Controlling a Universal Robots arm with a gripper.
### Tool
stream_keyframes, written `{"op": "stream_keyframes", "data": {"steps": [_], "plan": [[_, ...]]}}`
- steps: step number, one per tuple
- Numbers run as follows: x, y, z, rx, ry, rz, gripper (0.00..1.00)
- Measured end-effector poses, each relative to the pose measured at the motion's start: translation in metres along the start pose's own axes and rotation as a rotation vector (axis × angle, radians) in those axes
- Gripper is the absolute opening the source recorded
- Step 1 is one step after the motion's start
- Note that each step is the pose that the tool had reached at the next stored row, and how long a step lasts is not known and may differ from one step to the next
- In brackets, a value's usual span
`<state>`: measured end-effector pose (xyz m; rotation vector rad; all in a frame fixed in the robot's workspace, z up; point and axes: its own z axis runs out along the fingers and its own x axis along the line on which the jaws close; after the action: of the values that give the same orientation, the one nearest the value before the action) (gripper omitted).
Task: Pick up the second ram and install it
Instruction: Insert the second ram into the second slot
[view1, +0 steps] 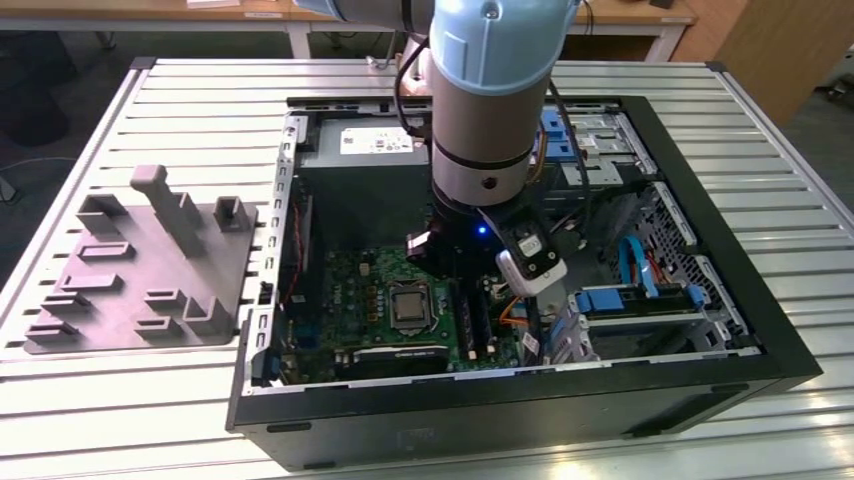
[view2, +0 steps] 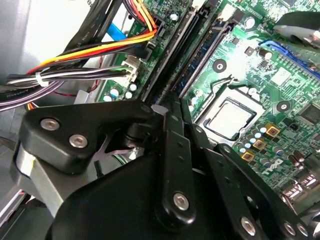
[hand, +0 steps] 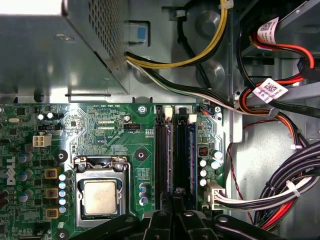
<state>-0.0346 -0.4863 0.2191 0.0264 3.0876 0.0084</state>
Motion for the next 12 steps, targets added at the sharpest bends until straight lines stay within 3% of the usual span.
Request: {"op": "stream_keyframes", "data": {"steps": [1, 7, 12], "plan": [[0.0000, 0.0000, 0.0000, 0.0000, 0.0000, 0.000, 0.11], [0.0000, 0.0000, -0.0003, -0.0001, -0.0001, 0.000, 0.11], [-0.0004, 0.0001, -0.0065, 0.0001, -0.0001, 0.000, 0.11]]}}
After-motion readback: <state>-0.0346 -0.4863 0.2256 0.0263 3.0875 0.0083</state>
